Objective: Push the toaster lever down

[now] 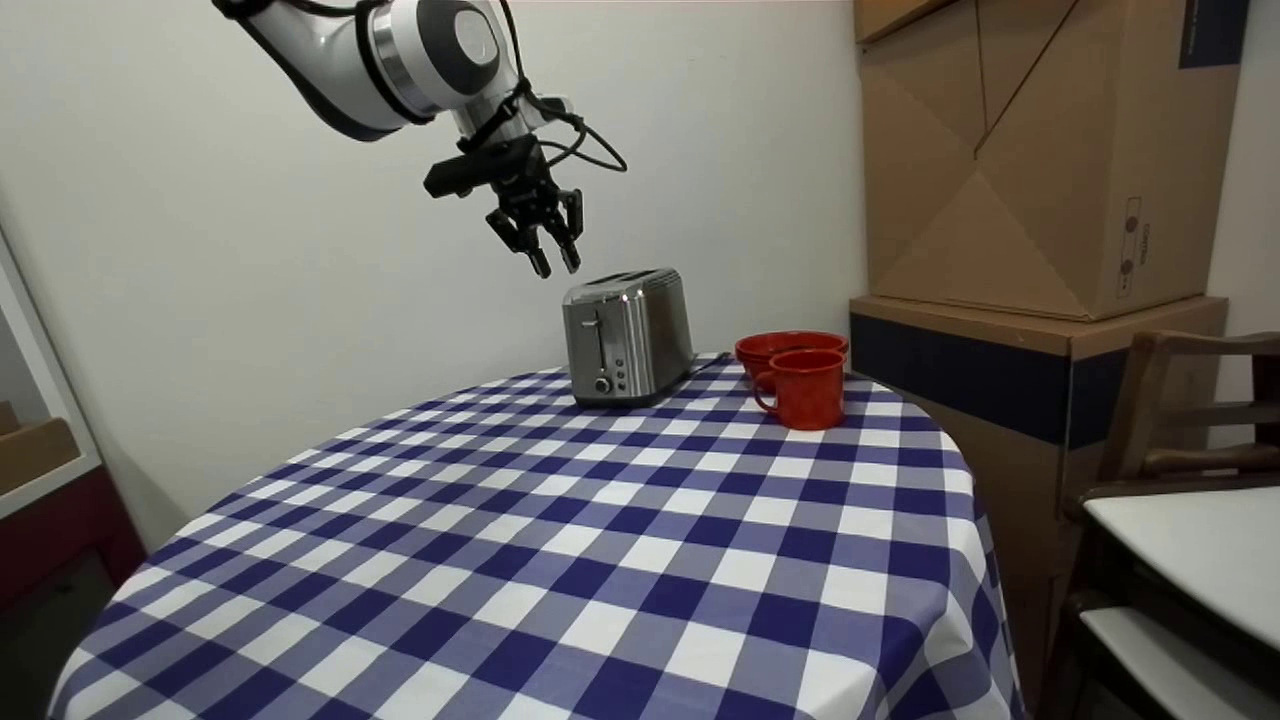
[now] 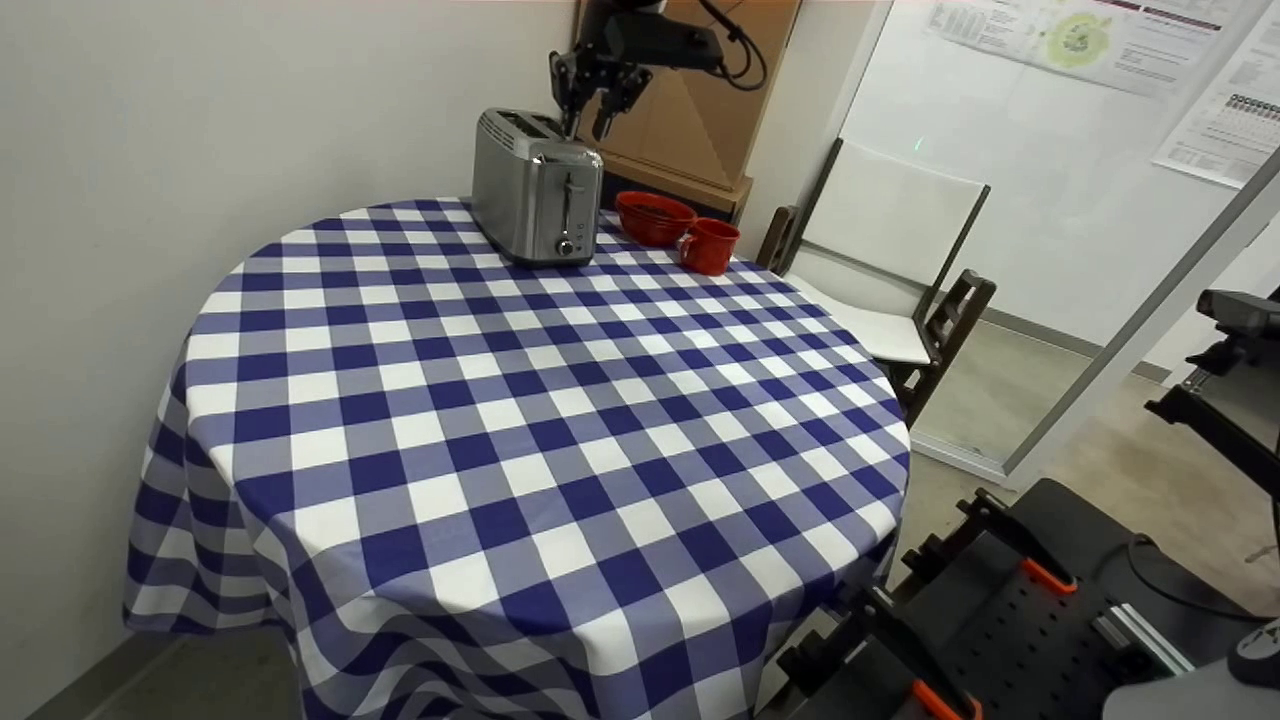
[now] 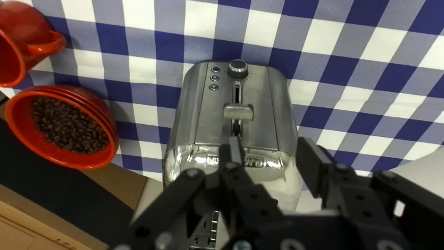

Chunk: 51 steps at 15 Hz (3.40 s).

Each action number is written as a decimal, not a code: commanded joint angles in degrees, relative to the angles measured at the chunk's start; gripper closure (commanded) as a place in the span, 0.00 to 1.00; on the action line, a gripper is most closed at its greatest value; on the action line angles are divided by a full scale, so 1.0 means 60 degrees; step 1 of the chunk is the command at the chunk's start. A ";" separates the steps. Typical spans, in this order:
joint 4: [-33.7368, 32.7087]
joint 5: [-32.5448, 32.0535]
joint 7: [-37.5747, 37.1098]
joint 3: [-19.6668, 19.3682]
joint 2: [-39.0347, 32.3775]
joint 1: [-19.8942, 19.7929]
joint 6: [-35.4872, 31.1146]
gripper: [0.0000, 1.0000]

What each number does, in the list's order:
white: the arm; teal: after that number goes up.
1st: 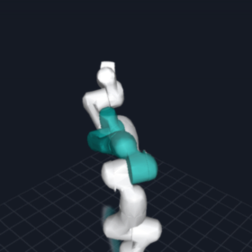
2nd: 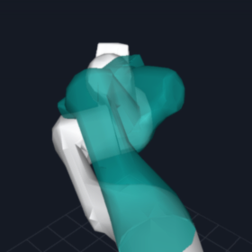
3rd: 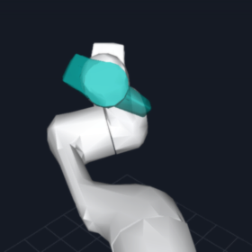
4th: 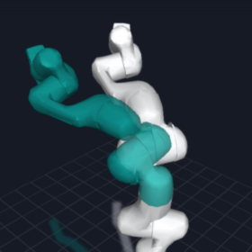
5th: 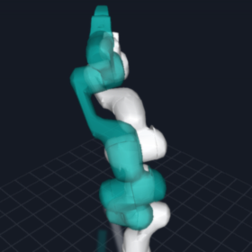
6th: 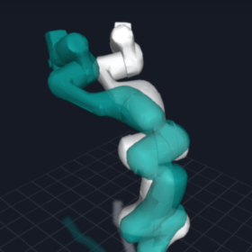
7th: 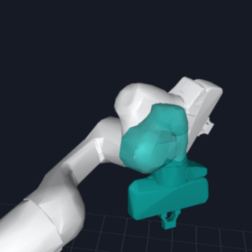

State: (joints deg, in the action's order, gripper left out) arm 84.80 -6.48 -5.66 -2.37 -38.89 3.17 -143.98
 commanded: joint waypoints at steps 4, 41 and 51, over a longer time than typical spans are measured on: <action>-0.1527 -0.0050 0.0151 -0.0109 -0.1242 0.0047 0.0005 0.98; -0.4701 0.1225 0.0985 0.0734 -0.3736 -0.0847 0.2587 0.99; -0.0791 0.1818 0.0977 0.1003 0.0036 -0.0848 0.3661 0.99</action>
State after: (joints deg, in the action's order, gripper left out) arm 68.89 3.26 -0.75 3.73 -46.70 -1.87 -123.36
